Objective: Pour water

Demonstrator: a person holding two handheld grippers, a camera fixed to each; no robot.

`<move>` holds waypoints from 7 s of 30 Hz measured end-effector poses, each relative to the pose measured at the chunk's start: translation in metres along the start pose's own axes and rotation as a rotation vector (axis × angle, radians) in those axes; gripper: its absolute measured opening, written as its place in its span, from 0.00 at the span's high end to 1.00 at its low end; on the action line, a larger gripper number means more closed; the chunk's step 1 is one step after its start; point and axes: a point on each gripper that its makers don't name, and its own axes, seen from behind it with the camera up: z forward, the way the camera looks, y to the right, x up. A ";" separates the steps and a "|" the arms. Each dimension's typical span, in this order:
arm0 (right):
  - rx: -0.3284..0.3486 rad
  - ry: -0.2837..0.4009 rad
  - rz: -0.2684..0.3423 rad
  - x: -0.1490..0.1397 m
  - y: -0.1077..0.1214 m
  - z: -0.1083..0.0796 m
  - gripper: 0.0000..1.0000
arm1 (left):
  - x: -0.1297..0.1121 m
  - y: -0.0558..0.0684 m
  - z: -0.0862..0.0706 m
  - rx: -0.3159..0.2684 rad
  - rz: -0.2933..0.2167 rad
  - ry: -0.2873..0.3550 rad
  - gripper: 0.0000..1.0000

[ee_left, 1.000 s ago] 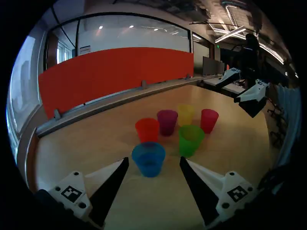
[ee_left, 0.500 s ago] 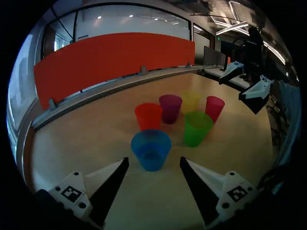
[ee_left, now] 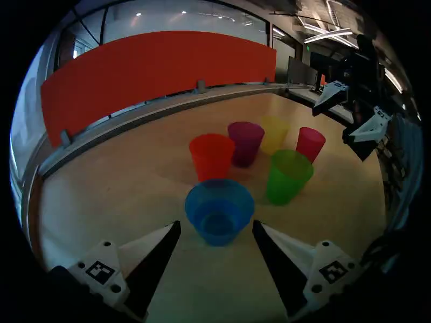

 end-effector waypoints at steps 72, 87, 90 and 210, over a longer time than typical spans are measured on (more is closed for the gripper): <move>0.039 -0.100 0.000 -0.040 -0.003 0.051 0.00 | 0.064 -0.003 -0.031 0.045 0.058 0.155 0.14; 0.036 -0.148 -0.028 -0.054 -0.002 0.073 0.00 | 0.084 0.000 -0.054 0.054 0.054 0.234 0.14; 0.039 -0.154 -0.037 -0.055 -0.003 0.080 0.00 | 0.085 -0.001 -0.059 0.057 0.052 0.244 0.14; -0.089 0.380 -0.056 0.077 -0.049 -0.040 0.07 | 0.192 0.083 -0.154 0.217 0.363 0.584 0.14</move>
